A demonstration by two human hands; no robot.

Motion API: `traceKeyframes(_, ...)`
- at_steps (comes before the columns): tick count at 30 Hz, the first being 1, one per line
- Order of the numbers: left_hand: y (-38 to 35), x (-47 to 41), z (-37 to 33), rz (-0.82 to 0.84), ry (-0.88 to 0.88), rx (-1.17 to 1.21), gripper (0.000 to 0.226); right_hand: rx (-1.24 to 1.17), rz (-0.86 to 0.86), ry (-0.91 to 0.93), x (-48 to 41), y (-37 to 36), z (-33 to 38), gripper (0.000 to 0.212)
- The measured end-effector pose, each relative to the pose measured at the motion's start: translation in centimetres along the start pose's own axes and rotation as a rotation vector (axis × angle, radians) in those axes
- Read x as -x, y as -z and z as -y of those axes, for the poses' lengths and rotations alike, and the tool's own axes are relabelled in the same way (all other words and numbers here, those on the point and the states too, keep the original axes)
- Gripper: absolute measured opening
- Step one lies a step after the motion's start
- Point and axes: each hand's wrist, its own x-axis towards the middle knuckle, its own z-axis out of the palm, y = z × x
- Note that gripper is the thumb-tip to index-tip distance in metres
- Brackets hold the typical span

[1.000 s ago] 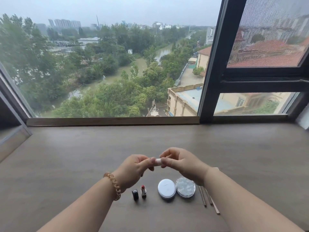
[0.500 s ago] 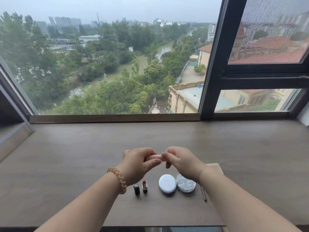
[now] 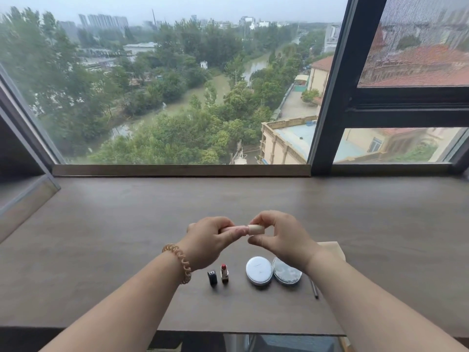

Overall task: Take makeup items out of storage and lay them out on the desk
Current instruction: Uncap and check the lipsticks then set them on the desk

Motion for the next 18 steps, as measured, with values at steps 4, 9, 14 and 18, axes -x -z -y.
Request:
traceKeyframes(4,0.1,-0.1,0.3,0.043,0.024,0.126,0.042,0.210,-0.071,0.119,-0.2,-0.4,-0.4,0.019)
traceKeyframes(9,0.6,0.1,-0.2,0.205,0.081,0.256,0.023,0.405,-0.024,0.193,0.0,-1.1,-0.7,0.020)
traceKeyframes(14,1.0,0.0,-0.3,0.276,0.175,0.061,0.038,0.485,-0.111,0.255,0.3,-1.9,-1.5,0.012)
traceKeyframes(18,1.1,0.1,0.0,0.271,0.237,0.157,0.039,0.505,-0.166,0.219,0.3,-1.5,-2.6,0.014)
